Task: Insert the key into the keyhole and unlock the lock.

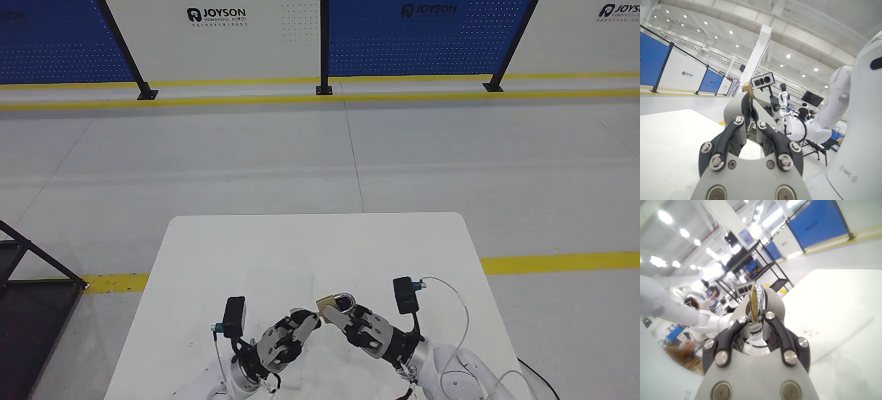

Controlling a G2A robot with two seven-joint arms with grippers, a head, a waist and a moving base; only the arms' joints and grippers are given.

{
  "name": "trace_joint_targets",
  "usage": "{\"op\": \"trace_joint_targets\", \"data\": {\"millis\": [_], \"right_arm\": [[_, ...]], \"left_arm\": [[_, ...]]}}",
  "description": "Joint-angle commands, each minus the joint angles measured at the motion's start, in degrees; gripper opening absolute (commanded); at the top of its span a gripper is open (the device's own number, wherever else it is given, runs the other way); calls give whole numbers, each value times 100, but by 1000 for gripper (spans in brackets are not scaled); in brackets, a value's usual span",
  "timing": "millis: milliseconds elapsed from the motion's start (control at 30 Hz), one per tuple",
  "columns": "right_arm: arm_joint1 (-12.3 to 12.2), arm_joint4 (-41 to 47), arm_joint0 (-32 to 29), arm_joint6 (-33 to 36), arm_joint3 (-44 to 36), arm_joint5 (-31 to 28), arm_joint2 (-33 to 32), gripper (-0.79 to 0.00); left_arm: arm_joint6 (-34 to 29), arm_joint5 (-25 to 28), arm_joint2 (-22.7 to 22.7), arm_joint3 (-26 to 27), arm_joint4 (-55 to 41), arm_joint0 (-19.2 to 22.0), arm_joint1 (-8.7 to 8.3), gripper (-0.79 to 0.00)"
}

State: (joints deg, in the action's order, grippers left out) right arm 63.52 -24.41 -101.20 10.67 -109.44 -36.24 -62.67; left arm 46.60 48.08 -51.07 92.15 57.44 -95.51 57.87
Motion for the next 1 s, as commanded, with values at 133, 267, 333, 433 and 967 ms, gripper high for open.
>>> {"op": "trace_joint_targets", "data": {"millis": [133,267,333,433,967], "right_arm": [[-11,30,-35,38,-62,130,-15,-785],[-19,14,-50,67,-100,189,-24,-785],[-23,-1,-66,64,-124,207,-28,-785],[-29,-39,-99,26,-157,245,-48,-785],[-46,-125,-247,-130,-315,465,-87,-785]], "left_arm": [[234,-355,3,19,384,-45,51,-785],[322,-545,11,22,498,-44,86,-785],[325,-649,9,31,547,-44,101,-785],[349,-796,5,52,647,-49,120,-785],[656,-1527,18,93,1261,-100,203,-785]]}}
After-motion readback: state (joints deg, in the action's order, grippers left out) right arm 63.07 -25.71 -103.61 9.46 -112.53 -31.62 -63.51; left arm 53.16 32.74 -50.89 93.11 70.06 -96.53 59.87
